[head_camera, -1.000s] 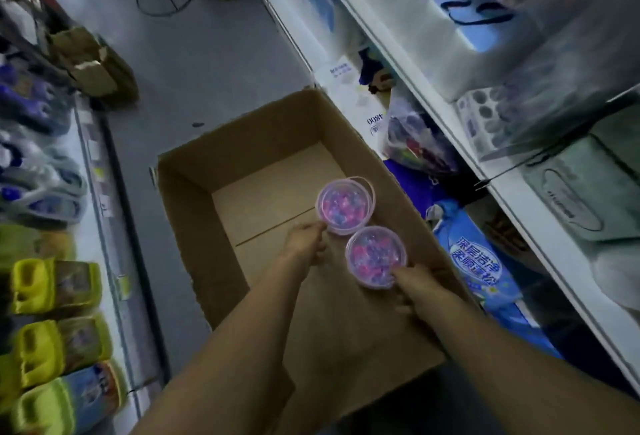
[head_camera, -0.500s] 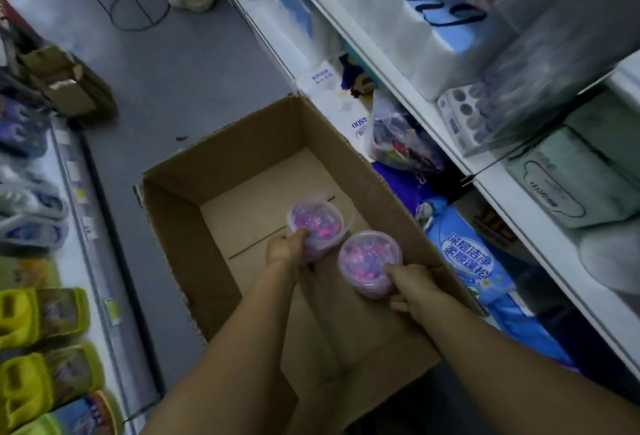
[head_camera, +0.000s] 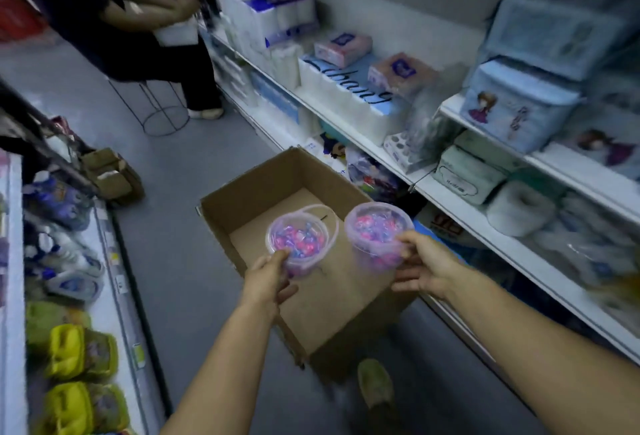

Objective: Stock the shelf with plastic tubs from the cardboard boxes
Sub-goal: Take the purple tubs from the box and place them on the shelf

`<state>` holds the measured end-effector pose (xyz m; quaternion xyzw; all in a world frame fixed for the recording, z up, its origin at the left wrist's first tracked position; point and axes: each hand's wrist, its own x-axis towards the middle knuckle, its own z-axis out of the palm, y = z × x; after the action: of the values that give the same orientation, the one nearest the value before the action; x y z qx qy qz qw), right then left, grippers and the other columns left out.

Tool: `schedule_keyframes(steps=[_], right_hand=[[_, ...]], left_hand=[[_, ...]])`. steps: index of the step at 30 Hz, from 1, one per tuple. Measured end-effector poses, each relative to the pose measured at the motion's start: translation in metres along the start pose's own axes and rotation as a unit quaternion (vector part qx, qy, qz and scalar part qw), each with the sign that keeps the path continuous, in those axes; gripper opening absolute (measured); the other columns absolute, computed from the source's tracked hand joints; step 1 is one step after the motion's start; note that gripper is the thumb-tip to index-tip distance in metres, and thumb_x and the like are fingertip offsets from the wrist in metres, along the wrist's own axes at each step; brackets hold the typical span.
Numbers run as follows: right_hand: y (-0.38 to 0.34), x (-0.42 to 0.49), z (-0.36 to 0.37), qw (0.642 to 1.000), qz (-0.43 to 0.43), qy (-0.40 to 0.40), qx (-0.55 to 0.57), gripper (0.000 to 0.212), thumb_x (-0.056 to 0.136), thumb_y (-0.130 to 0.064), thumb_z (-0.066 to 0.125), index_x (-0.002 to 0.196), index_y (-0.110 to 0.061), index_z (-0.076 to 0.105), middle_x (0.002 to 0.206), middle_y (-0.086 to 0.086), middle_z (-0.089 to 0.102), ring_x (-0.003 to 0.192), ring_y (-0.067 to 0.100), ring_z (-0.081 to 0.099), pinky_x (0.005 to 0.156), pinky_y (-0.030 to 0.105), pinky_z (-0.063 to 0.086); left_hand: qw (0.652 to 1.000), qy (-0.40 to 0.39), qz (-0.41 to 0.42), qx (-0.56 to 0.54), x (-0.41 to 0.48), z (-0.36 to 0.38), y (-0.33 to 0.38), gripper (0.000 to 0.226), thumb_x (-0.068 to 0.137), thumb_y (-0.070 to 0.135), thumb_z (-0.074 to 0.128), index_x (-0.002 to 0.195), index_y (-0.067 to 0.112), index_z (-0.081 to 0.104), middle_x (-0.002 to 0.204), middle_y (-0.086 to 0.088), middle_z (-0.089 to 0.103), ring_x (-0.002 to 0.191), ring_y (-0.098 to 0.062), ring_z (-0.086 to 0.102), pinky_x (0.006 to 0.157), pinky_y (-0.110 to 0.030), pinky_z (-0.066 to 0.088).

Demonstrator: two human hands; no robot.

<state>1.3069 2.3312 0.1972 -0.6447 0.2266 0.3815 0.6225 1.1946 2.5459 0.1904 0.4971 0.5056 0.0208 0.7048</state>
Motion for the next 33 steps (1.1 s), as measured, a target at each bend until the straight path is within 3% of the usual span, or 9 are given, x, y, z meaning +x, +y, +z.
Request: schedule_keyframes(steps=[3, 6, 9, 14, 19, 24, 28, 31, 33], right_hand=[[0.016, -0.069, -0.025, 0.998, -0.032, -0.007, 0.053, 0.022, 0.088, -0.027, 0.057, 0.075, -0.012, 0.047, 0.08, 0.011, 0.045, 0.093, 0.037, 0.052, 0.071, 0.053, 0.053], [0.031, -0.134, -0.058, 0.994, -0.06, -0.007, 0.094, 0.022, 0.086, -0.027, 0.058, 0.074, -0.012, 0.046, 0.073, 0.008, 0.045, 0.081, 0.036, 0.058, 0.074, 0.051, 0.055], [0.045, -0.194, -0.096, 0.989, -0.082, 0.013, 0.121, 0.021, 0.086, -0.027, 0.057, 0.073, -0.014, 0.047, 0.066, 0.004, 0.045, 0.071, 0.034, 0.06, 0.077, 0.047, 0.055], [0.071, -0.283, -0.173, 0.98, -0.119, 0.058, 0.15, 0.015, 0.085, -0.029, 0.058, 0.087, -0.015, 0.053, 0.08, 0.008, 0.05, 0.071, 0.032, 0.06, 0.058, 0.037, 0.058], [0.11, -0.368, -0.277, 0.963, -0.169, 0.1, 0.186, 0.022, 0.084, -0.028, 0.059, 0.1, -0.013, 0.058, 0.095, 0.012, 0.052, 0.082, 0.033, 0.06, 0.075, 0.042, 0.056], [0.181, -0.473, -0.401, 0.937, -0.198, 0.179, 0.224, 0.016, 0.085, -0.026, 0.055, 0.095, -0.014, 0.056, 0.092, 0.012, 0.049, 0.078, 0.034, 0.058, 0.074, 0.042, 0.055], [0.254, -0.567, -0.502, 0.914, -0.208, 0.244, 0.249, 0.013, 0.086, -0.027, 0.054, 0.088, -0.014, 0.056, 0.083, 0.01, 0.051, 0.075, 0.032, 0.057, 0.076, 0.043, 0.053], [0.313, -0.637, -0.573, 0.897, -0.207, 0.29, 0.263, 0.015, 0.086, -0.028, 0.053, 0.082, -0.014, 0.052, 0.074, 0.01, 0.052, 0.07, 0.029, 0.057, 0.072, 0.041, 0.054], [0.351, -0.682, -0.615, 0.884, -0.202, 0.325, 0.268, 0.017, 0.086, -0.029, 0.052, 0.082, -0.013, 0.052, 0.074, 0.011, 0.054, 0.072, 0.03, 0.057, 0.071, 0.04, 0.054]], left_hand=[[0.999, -0.038, 0.031, -0.018, -0.066, -0.016, -0.007, 0.017, 0.088, 0.025, 0.066, 0.1, 0.015, 0.059, 0.099, -0.01, 0.066, 0.091, -0.026, 0.067, 0.077, -0.039, 0.057], [0.995, -0.08, 0.055, -0.022, -0.129, -0.023, -0.013, 0.026, 0.088, 0.024, 0.066, 0.109, 0.011, 0.058, 0.104, -0.012, 0.067, 0.096, -0.028, 0.067, 0.085, -0.04, 0.056], [0.991, -0.116, 0.072, 0.005, -0.184, -0.015, -0.019, 0.027, 0.086, 0.025, 0.068, 0.109, 0.012, 0.059, 0.104, -0.011, 0.068, 0.093, -0.027, 0.069, 0.082, -0.039, 0.058], [0.972, -0.192, 0.111, 0.071, -0.266, 0.03, -0.032, 0.022, 0.086, 0.025, 0.067, 0.101, 0.01, 0.061, 0.086, -0.01, 0.065, 0.073, -0.02, 0.062, 0.062, -0.03, 0.056], [0.942, -0.279, 0.14, 0.122, -0.349, 0.088, -0.069, 0.028, 0.086, 0.026, 0.067, 0.104, 0.006, 0.061, 0.084, -0.016, 0.06, 0.053, -0.017, 0.052, 0.041, -0.019, 0.04], [0.907, -0.361, 0.142, 0.164, -0.45, 0.156, -0.142, 0.023, 0.084, 0.029, 0.069, 0.092, 0.009, 0.061, 0.077, -0.013, 0.056, 0.061, -0.022, 0.049, 0.043, -0.021, 0.033], [0.876, -0.426, 0.121, 0.189, -0.551, 0.213, -0.227, 0.024, 0.087, 0.028, 0.065, 0.1, 0.008, 0.062, 0.085, -0.016, 0.06, 0.064, -0.024, 0.052, 0.041, -0.022, 0.04], [0.854, -0.463, 0.104, 0.214, -0.633, 0.251, -0.297, 0.019, 0.088, 0.029, 0.064, 0.093, 0.011, 0.06, 0.079, -0.012, 0.059, 0.068, -0.022, 0.056, 0.055, -0.027, 0.048], [0.836, -0.49, 0.081, 0.233, -0.685, 0.27, -0.339, 0.021, 0.089, 0.03, 0.064, 0.091, 0.01, 0.059, 0.075, -0.011, 0.057, 0.066, -0.023, 0.054, 0.055, -0.028, 0.048]])
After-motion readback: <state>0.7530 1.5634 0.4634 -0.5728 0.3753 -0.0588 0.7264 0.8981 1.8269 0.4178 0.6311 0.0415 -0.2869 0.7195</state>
